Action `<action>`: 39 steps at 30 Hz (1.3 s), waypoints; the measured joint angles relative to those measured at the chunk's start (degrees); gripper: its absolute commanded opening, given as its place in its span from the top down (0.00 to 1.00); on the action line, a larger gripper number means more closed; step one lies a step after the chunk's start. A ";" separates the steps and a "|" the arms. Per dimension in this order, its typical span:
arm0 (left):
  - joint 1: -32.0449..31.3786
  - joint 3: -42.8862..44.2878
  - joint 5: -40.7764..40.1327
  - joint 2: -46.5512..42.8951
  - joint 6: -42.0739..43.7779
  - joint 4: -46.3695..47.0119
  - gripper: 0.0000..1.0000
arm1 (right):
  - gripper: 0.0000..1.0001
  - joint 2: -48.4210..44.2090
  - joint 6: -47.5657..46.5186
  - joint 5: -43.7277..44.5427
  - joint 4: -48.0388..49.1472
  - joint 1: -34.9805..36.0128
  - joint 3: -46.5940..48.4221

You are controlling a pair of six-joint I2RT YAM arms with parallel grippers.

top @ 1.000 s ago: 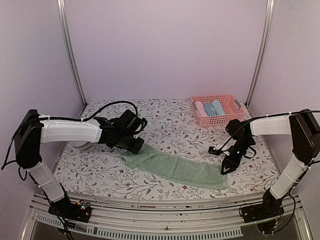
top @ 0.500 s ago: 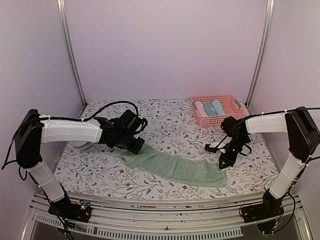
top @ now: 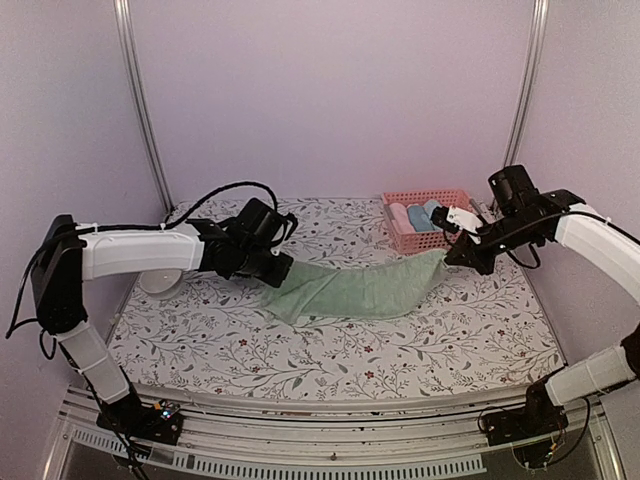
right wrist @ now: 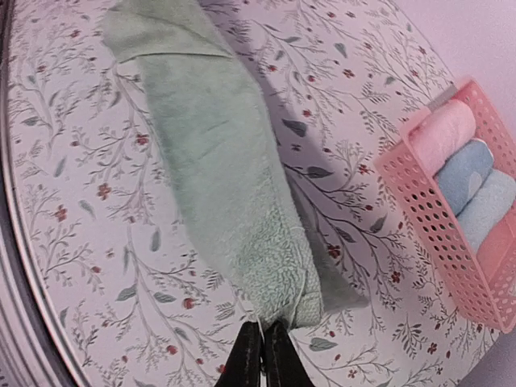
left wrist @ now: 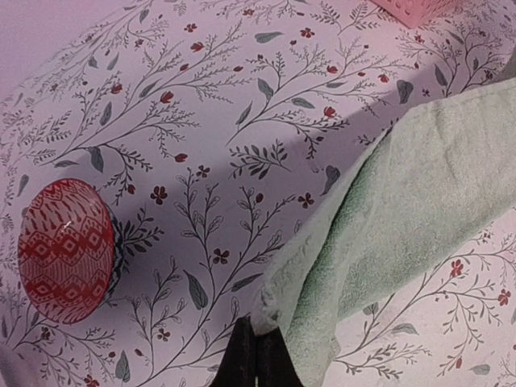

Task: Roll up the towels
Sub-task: Flatten out the towel at the center of the board.

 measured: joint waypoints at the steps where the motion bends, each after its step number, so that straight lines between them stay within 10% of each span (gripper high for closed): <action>1: 0.11 -0.55 0.02 -0.09 -0.02 -0.04 1.00 | 0.88 -3.98 -1.92 -1.86 -0.26 1.18 -2.47; 10: 0.46 -4.11 1.86 -0.31 0.11 -0.09 1.00 | 0.60 -10.62 -12.15 4.96 -7.48 10.36 -26.80; 21: 0.48 -4.11 3.67 -0.31 0.20 0.04 1.00 | 0.47 2.89 -4.48 -2.29 -2.45 -2.16 -8.57; 35: 0.48 -4.09 4.48 -0.31 0.63 0.04 1.00 | 0.48 17.42 13.35 4.24 4.96 -2.10 -4.92; 39: 0.48 -4.09 4.50 -0.28 0.66 0.07 1.00 | 0.69 17.46 14.64 5.77 5.53 -2.16 -4.92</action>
